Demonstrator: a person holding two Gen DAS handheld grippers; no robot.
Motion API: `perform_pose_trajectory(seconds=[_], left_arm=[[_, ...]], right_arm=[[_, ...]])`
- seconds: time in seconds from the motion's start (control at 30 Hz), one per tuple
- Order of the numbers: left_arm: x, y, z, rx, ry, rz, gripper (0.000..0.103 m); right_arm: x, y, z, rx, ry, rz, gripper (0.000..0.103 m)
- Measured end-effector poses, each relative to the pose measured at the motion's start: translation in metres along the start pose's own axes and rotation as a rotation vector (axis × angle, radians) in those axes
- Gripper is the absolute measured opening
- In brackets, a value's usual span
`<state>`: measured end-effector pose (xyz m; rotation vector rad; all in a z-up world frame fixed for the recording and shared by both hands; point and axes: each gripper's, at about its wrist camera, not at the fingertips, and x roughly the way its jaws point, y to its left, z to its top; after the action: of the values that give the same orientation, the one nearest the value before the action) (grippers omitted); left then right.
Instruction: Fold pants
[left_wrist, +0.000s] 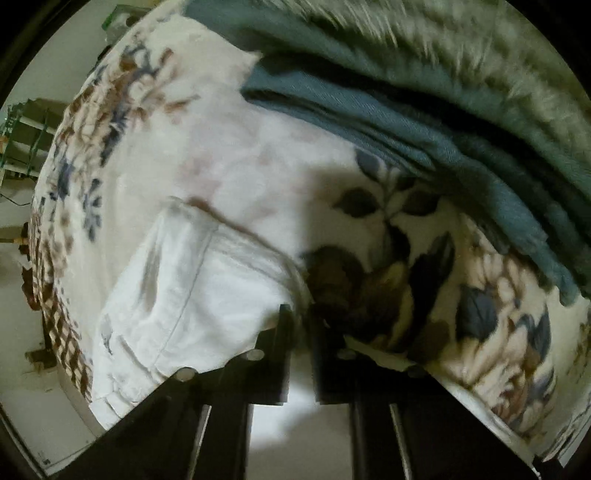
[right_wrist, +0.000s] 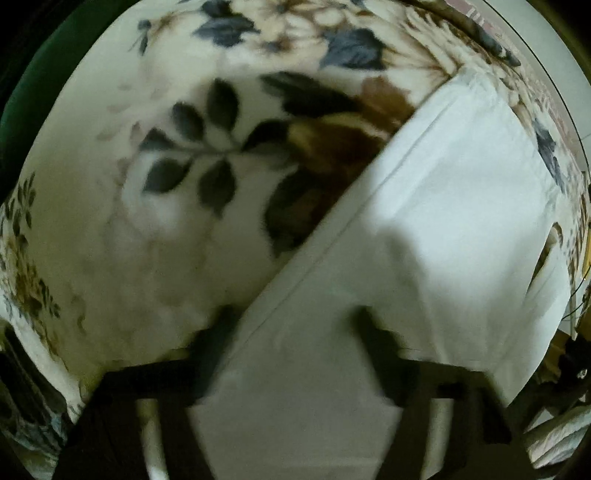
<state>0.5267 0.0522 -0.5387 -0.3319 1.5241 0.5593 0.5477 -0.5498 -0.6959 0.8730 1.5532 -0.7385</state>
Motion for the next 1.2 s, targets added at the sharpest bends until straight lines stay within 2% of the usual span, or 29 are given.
perform_pose_trajectory(seconds=[0.03,0.1,0.27,0.33,0.4,0.43,0.5,0.57,0.67,0.8,0.9,1.03,1.17,1.2], left_arm=[[-0.014,0.007,-0.010,-0.006,-0.020,-0.031,0.006],[-0.035,0.019,-0.021,0.006,-0.056,-0.064,0.006],[-0.106,0.051,-0.070,-0.002,-0.157,-0.145,0.005],[-0.131,0.063,-0.085,-0.019,-0.200,-0.182,0.005],[-0.130,0.080,-0.084,-0.039,-0.238,-0.224,0.005],[-0.144,0.095,-0.099,-0.052,-0.263,-0.253,0.005],[-0.146,0.125,-0.117,-0.064,-0.294,-0.276,0.005],[-0.144,0.150,-0.149,-0.081,-0.300,-0.286,0.005],[-0.117,0.181,-0.192,-0.099,-0.274,-0.252,0.005],[-0.048,0.208,-0.237,-0.127,-0.176,-0.187,0.006],[-0.004,0.217,-0.253,-0.149,-0.129,-0.184,0.006],[0.028,0.215,-0.256,-0.137,-0.139,-0.172,0.009],[0.019,0.207,-0.257,-0.104,-0.156,-0.142,0.010],[0.014,0.208,-0.258,-0.106,-0.164,-0.149,0.010]], right_arm=[[0.000,-0.004,0.000,-0.005,-0.010,0.020,0.009],[-0.006,-0.012,-0.004,-0.021,-0.030,0.056,0.005],[-0.040,-0.038,-0.027,-0.097,-0.112,0.171,0.005],[-0.062,-0.055,-0.043,-0.120,-0.143,0.244,0.005],[-0.094,-0.073,-0.066,-0.140,-0.190,0.335,0.005],[-0.112,-0.084,-0.076,-0.146,-0.208,0.375,0.005],[-0.133,-0.116,-0.096,-0.158,-0.235,0.457,0.005],[-0.147,-0.153,-0.116,-0.171,-0.244,0.489,0.005],[-0.140,-0.204,-0.154,-0.217,-0.243,0.458,0.005],[-0.090,-0.262,-0.186,-0.230,-0.178,0.403,0.005],[-0.047,-0.286,-0.194,-0.223,-0.126,0.367,0.005],[-0.010,-0.299,-0.197,-0.239,-0.079,0.320,0.006],[0.003,-0.308,-0.188,-0.270,-0.017,0.231,0.033],[-0.003,-0.312,-0.186,-0.263,-0.022,0.235,0.036]])
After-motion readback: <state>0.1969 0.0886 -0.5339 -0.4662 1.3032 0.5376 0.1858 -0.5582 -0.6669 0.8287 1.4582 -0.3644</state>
